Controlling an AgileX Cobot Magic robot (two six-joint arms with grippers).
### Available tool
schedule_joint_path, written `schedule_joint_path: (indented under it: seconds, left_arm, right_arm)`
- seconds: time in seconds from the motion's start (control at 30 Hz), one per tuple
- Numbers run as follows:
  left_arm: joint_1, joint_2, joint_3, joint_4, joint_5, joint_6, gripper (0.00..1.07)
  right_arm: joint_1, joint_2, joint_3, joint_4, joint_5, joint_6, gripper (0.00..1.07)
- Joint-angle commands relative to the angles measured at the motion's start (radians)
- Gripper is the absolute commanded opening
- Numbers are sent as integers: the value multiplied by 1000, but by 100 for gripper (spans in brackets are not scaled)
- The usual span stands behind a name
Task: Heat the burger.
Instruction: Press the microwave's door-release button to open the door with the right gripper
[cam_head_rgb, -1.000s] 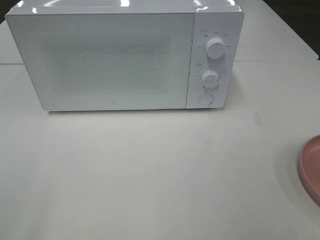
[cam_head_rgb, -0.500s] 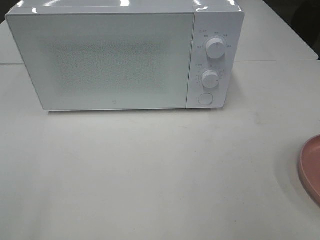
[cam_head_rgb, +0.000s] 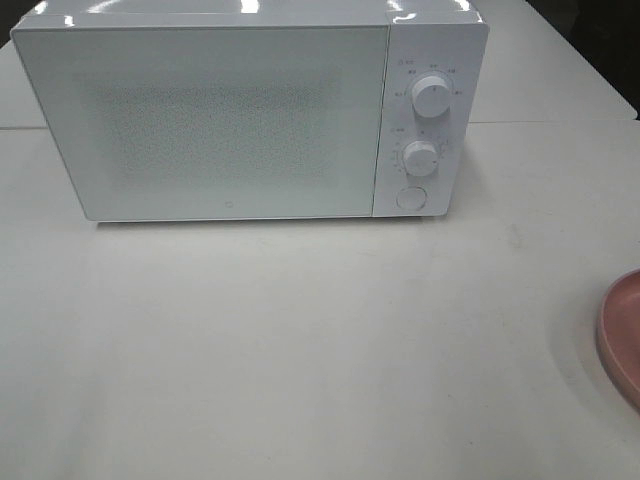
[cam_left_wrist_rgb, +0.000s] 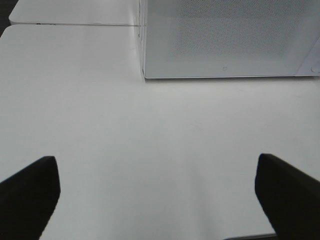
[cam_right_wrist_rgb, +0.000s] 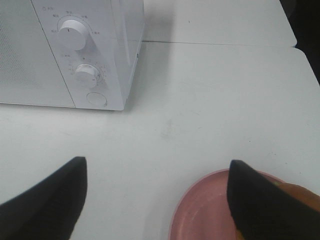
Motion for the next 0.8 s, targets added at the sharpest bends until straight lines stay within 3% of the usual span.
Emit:
schedule_joint_path:
  seconds: [0.03,0.33,0.5,0.8]
  left_arm:
    - [0,-17,-1,-2,0,-5,98]
    - [0,-17,-1,-2,0,-5,98]
    - [0,-17,-1,-2,0,-5,98]
    - [0,-17,-1,-2,0,-5,98]
  right_arm:
    - [-1,55,-4,2,-51,7,75]
    - [-1,177,13,0,-184,7,75]
    - [-1,228,129,-1,-411,7,75]
    - [-1,309,227,-1,-704,7,75]
